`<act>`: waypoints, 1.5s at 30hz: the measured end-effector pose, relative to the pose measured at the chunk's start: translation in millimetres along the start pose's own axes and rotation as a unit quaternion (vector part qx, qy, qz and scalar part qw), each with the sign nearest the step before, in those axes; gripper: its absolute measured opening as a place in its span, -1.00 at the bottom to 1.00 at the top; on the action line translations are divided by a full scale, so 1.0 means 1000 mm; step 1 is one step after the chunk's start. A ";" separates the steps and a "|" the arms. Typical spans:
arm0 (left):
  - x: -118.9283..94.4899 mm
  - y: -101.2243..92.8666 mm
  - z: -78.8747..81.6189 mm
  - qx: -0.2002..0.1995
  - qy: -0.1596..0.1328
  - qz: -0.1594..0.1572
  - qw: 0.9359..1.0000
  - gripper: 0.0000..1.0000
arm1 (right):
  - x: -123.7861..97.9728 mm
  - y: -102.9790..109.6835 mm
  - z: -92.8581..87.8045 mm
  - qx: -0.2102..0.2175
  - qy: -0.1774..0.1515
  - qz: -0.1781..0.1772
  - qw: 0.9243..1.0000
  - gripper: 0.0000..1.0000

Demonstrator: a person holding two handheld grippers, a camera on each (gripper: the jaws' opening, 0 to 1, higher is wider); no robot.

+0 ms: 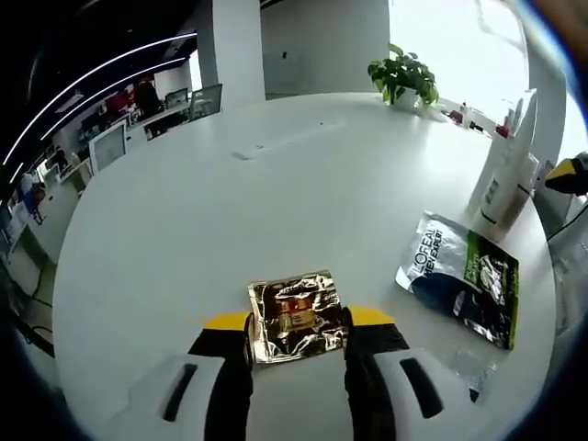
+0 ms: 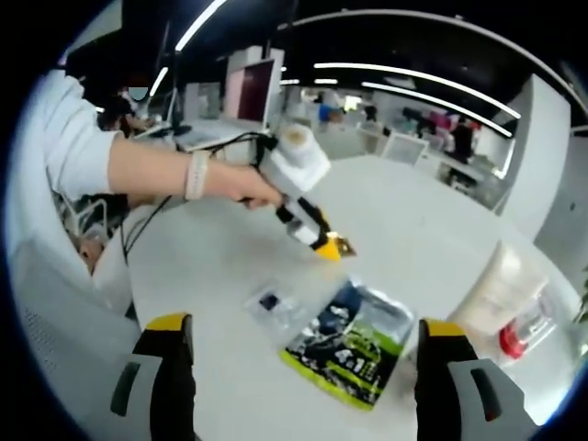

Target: Arrange the skincare products in the storage area until every visible bottle or jar stands upright without overlapping.

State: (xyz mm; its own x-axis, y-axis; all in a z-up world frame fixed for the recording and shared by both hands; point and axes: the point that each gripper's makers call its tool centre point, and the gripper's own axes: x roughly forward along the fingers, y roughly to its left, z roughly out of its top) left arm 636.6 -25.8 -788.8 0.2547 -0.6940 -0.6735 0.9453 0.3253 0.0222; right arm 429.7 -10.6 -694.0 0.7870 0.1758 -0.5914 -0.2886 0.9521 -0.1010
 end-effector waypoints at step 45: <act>-0.076 -0.054 -0.001 -0.028 -0.071 -0.043 0.996 -0.37 | 0.042 -0.012 -0.003 0.132 -0.001 0.024 0.991 -0.43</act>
State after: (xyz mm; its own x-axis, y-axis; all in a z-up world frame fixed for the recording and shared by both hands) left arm 566.0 9.8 -739.2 0.2029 -0.8032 -0.5602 0.9529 0.2936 -0.0757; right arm 464.3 -15.3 -720.2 0.7766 0.2223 -0.5895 -0.1731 0.9749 0.1397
